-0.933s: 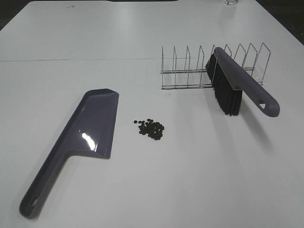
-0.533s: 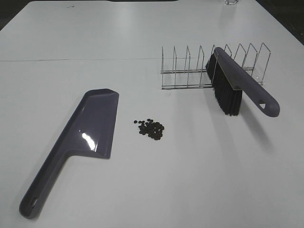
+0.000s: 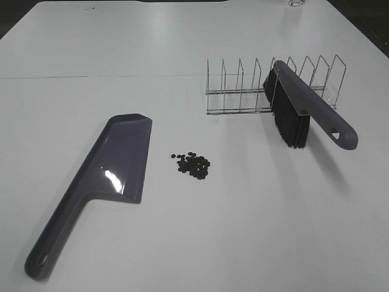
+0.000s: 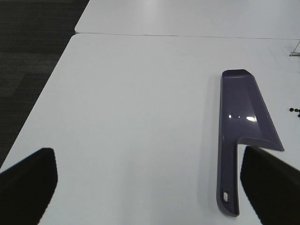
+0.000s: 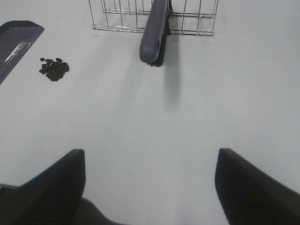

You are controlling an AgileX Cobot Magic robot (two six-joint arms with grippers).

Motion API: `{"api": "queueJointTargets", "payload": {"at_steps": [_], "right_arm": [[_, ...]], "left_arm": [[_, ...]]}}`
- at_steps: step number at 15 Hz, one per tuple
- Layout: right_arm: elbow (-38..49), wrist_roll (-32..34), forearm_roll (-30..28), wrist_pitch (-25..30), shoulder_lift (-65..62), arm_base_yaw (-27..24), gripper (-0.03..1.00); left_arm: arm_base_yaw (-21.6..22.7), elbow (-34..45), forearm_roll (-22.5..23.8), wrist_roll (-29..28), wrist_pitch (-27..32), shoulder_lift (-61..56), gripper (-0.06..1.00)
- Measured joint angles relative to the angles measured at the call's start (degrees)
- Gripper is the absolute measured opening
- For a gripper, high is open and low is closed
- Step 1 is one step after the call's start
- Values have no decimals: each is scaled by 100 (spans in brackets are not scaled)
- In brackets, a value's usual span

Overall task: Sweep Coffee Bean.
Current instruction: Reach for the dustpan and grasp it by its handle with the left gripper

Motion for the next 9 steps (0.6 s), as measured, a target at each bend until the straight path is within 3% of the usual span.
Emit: {"api": "queueJointTargets", "payload": {"at_steps": [9], "right_arm": [[0,0,0,0,0,0,68]], "left_arm": [[0,0,6,0,0,0,99]]}}
